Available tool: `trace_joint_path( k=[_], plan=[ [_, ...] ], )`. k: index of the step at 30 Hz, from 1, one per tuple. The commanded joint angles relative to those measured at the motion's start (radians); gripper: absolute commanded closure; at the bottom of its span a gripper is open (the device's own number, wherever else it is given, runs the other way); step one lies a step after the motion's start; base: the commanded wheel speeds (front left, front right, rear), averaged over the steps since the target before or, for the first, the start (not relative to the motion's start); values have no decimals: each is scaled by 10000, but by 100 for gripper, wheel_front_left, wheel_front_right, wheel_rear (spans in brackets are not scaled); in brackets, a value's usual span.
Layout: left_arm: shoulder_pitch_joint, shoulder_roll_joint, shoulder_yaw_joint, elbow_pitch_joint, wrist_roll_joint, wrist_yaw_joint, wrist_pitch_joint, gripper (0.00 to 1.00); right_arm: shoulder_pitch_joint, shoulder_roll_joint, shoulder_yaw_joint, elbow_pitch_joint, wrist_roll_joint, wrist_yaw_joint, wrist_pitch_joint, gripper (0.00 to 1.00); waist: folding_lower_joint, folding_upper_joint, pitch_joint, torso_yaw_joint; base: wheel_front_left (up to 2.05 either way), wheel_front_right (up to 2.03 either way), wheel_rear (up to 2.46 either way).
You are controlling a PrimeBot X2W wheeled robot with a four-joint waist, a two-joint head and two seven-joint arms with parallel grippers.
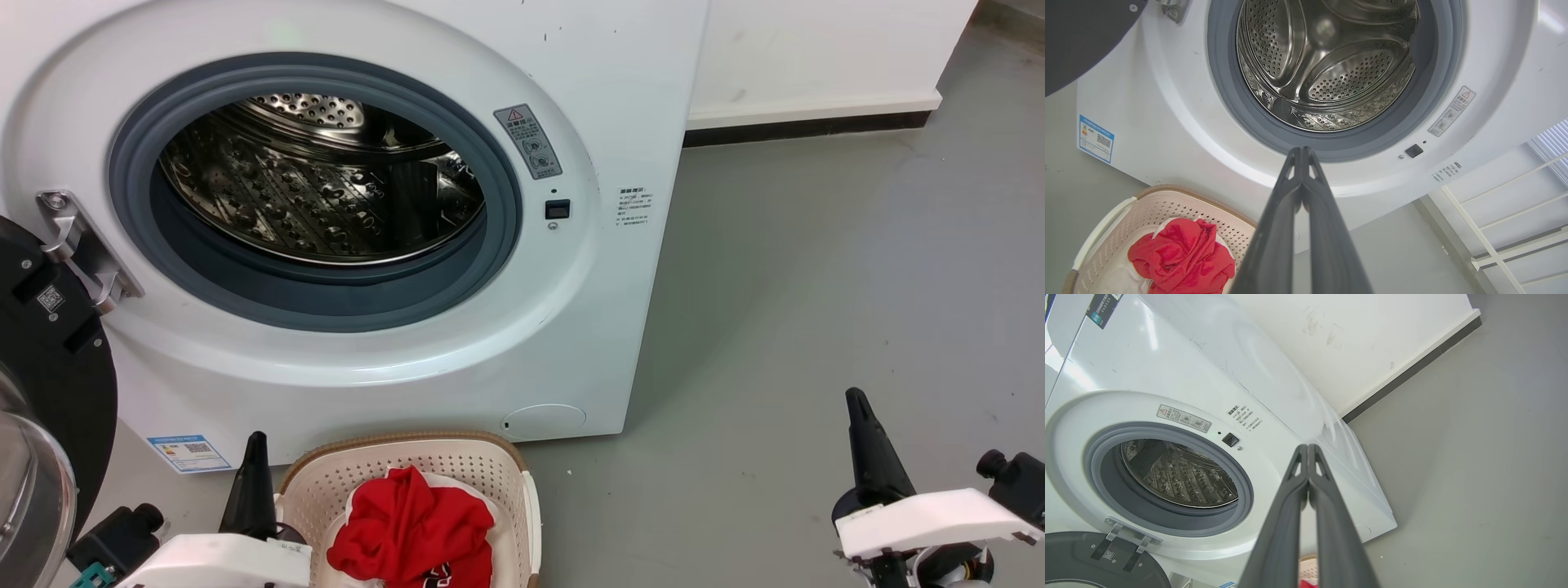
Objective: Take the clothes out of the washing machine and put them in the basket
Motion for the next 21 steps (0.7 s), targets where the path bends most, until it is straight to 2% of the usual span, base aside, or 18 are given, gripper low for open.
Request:
trace_joint_path(
  k=[1,2,21],
  plan=[
    [-234,18,36,-55,-260,-47,41,100,-314,-95,-41,-94,282,-1,48,100,0,0,-2,7,0,0,0],
    [-310,19,40,-1,-669,-65,148,100,-327,-103,-63,-66,703,-1,143,100,0,0,-10,31,0,0,0],
    [-657,23,64,323,-2999,-153,738,100,-472,-134,-225,79,3083,-2,710,100,0,0,-59,179,0,0,0]
  ],
)
